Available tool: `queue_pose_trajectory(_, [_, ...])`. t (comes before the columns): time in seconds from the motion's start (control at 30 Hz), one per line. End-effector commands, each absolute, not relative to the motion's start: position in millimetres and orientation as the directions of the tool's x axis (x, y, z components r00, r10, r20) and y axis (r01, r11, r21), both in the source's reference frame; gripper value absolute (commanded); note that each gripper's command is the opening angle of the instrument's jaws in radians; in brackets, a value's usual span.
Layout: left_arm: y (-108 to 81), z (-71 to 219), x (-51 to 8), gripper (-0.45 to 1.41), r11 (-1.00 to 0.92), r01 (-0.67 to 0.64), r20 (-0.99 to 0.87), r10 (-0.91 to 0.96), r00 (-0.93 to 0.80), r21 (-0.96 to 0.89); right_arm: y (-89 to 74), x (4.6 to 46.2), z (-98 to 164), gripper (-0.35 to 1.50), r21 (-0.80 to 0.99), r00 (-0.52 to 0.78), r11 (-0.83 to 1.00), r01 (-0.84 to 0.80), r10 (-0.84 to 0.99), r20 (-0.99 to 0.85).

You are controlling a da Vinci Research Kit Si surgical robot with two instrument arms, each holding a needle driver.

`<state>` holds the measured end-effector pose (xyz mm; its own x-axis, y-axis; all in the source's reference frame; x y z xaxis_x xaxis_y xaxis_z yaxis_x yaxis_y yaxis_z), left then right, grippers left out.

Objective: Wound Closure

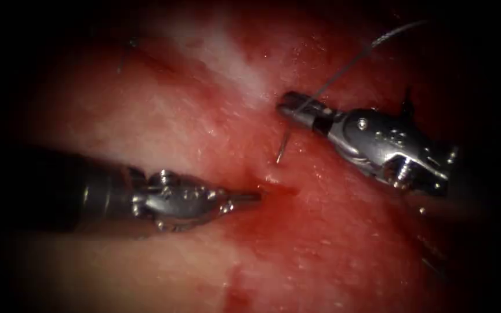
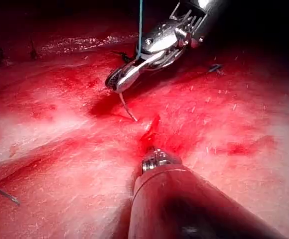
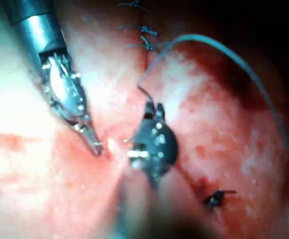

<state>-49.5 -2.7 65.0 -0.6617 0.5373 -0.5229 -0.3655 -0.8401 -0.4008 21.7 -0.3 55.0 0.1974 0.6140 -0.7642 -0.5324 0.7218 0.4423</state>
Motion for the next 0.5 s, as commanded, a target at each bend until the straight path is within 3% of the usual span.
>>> queue_pose_trajectory(0.03, [-3.0,65.5,-49.9,-0.11,-0.841,-0.364,-0.524,0.536,-0.662,-0.401,-0.2,22.5,55.2,-0.35,0.46,0.189,0.72,-0.52,0.622,-0.76])
queue_pose_trajectory(0.5, [-2.5,65.1,-48.0,-0.1,-0.844,-0.358,-0.526,0.531,-0.664,-0.4,-1.6,23.9,55.6,-0.35,0.7,0.121,0.588,-0.404,0.793,-0.597])
